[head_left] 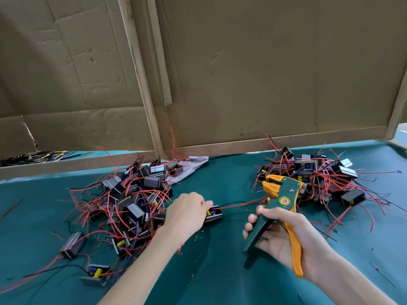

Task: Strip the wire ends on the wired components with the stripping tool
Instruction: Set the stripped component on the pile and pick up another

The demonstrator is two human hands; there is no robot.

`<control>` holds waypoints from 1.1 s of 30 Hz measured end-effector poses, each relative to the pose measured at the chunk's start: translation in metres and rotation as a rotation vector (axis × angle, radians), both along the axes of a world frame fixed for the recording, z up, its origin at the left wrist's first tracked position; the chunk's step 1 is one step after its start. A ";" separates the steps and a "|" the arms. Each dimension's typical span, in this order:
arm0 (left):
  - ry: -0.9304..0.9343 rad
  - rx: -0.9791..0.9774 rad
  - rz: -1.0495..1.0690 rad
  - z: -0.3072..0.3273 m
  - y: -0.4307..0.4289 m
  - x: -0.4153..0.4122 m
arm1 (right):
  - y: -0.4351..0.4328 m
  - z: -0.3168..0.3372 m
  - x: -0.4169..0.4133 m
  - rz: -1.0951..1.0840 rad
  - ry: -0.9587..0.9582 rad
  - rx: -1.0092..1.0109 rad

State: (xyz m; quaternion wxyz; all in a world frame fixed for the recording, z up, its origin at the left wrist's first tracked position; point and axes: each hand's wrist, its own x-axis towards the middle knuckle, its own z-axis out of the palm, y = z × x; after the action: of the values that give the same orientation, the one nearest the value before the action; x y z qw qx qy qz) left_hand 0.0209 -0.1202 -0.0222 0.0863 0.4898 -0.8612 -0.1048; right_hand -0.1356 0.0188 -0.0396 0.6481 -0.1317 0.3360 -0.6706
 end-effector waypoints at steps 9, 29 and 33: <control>0.277 0.001 -0.202 -0.002 0.003 -0.007 | 0.006 0.008 0.002 -0.006 0.019 -0.043; 1.178 0.452 -0.325 0.036 0.016 -0.006 | 0.007 -0.001 0.001 0.244 0.208 -0.086; 1.175 0.482 -0.329 0.036 0.018 -0.006 | 0.007 0.000 0.002 0.256 0.221 -0.100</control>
State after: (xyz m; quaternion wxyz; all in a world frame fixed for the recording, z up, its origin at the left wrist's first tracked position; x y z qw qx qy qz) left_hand 0.0144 -0.1017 0.0142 0.4129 0.2186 -0.6867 -0.5569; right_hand -0.1338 0.0257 -0.0398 0.6801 -0.2785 0.3518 -0.5798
